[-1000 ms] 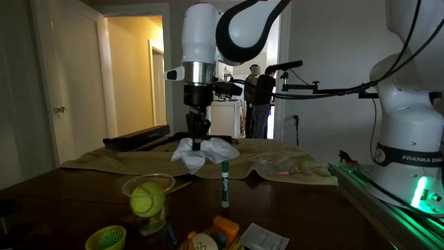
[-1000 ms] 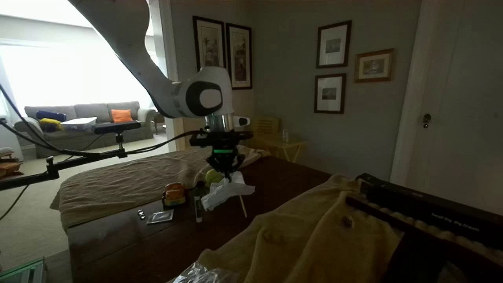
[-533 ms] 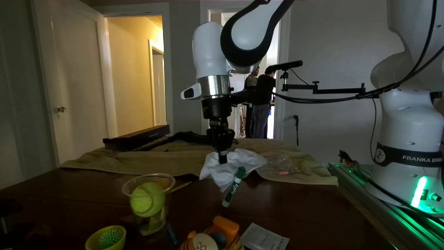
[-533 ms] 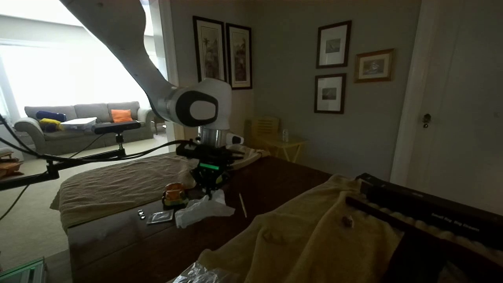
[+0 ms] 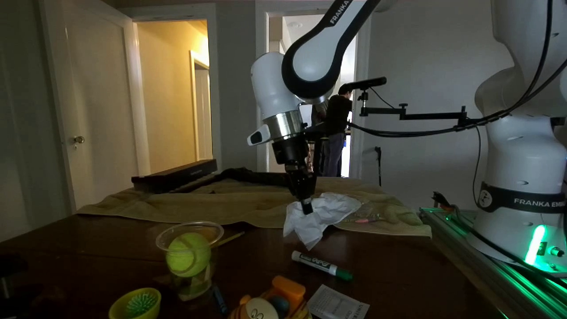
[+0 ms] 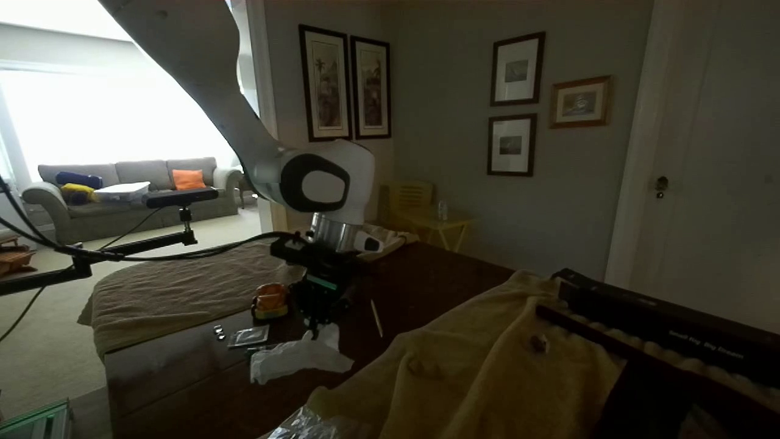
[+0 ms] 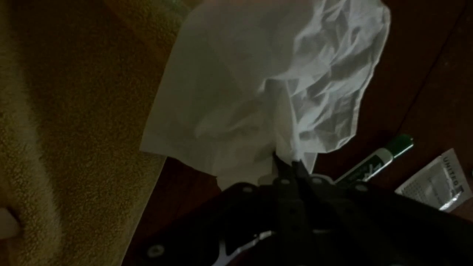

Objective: Use the paper towel to wipe the table

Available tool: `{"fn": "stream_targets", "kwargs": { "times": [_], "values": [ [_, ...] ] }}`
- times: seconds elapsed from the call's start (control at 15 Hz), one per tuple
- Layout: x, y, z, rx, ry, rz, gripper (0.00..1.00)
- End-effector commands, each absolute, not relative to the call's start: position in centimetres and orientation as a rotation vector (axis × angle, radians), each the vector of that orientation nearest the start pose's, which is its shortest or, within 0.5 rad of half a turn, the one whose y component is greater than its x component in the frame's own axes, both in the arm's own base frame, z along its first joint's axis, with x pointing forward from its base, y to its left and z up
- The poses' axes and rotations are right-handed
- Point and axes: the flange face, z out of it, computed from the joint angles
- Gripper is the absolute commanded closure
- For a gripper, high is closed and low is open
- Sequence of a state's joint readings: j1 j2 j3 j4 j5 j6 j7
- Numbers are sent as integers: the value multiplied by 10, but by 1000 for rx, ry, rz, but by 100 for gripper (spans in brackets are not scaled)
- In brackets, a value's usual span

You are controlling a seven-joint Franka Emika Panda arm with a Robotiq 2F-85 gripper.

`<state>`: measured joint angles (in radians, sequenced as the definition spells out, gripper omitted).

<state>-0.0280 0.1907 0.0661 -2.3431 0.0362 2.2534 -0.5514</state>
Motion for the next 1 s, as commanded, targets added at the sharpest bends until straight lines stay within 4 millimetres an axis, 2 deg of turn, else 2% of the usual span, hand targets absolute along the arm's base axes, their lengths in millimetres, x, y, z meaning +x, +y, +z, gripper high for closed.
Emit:
{"fn": "stream_targets", "kwargs": {
  "times": [0.0, 0.27, 0.4, 0.47, 0.53, 0.6, 0.67, 0.93],
  "values": [
    [490, 11, 211, -2869, -869, 460, 99],
    [505, 12, 172, -2867, -927, 505, 99],
    [517, 13, 157, -2906, -998, 449, 99],
    [501, 12, 172, -2885, -930, 469, 98],
    [506, 12, 164, -2891, -955, 457, 98],
    [510, 13, 166, -2894, -965, 452, 73],
    [510, 14, 175, -2896, -966, 427, 72],
    [503, 26, 206, -2897, -964, 384, 46]
  ]
}}
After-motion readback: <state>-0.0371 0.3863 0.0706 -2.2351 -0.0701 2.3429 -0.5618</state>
